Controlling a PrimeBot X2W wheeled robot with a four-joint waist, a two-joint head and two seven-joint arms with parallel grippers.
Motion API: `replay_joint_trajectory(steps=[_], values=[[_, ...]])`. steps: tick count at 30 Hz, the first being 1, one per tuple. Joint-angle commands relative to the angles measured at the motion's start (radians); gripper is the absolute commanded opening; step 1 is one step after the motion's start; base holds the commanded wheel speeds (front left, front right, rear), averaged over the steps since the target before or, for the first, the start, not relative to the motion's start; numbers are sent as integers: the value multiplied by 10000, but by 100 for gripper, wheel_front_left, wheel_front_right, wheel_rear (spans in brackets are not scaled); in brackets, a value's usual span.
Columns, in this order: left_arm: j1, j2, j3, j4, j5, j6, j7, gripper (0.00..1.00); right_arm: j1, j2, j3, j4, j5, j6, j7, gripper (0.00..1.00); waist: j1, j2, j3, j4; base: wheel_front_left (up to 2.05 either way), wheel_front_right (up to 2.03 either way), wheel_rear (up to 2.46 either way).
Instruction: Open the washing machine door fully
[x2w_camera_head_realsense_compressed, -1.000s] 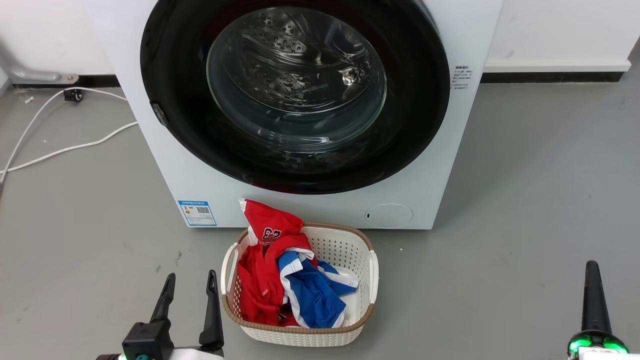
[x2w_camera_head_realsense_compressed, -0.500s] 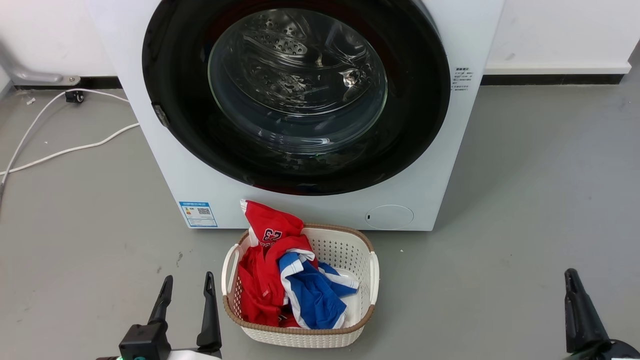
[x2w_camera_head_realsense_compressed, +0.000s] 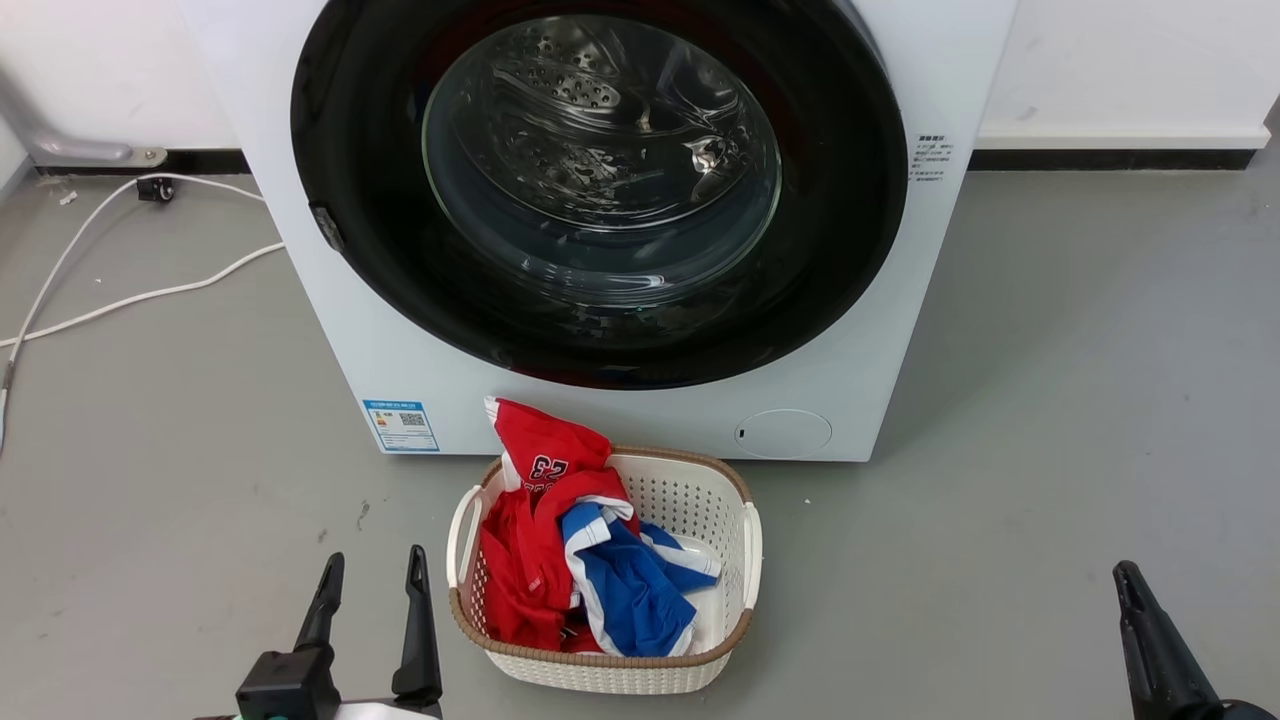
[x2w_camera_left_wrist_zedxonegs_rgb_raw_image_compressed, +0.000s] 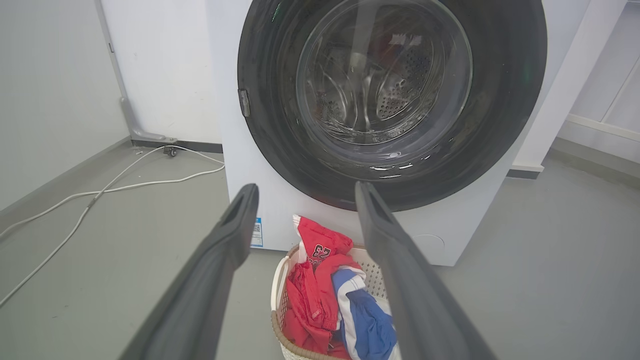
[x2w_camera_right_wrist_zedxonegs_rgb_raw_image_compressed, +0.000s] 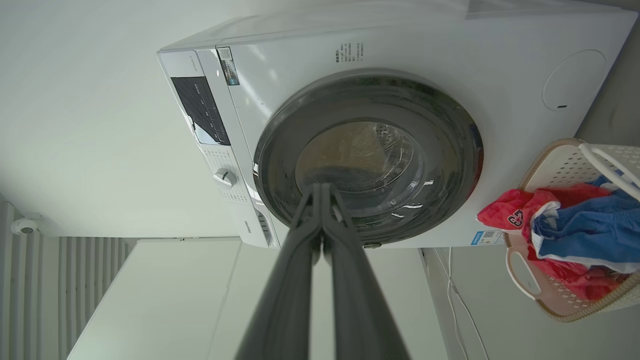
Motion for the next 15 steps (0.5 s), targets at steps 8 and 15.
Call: replay_joint_trajectory(steps=[8,15], values=[[-65,-1,44,-141,75,65,-32,100,-516,23,-231,226,-74,1,102,0,0,0,170,11,0,0,0],[-539,-1,-30,-347,140,-8,-30,100,-2502,-307,-1503,1163,-13,1,633,0,0,0,915,109,0,0,0]])
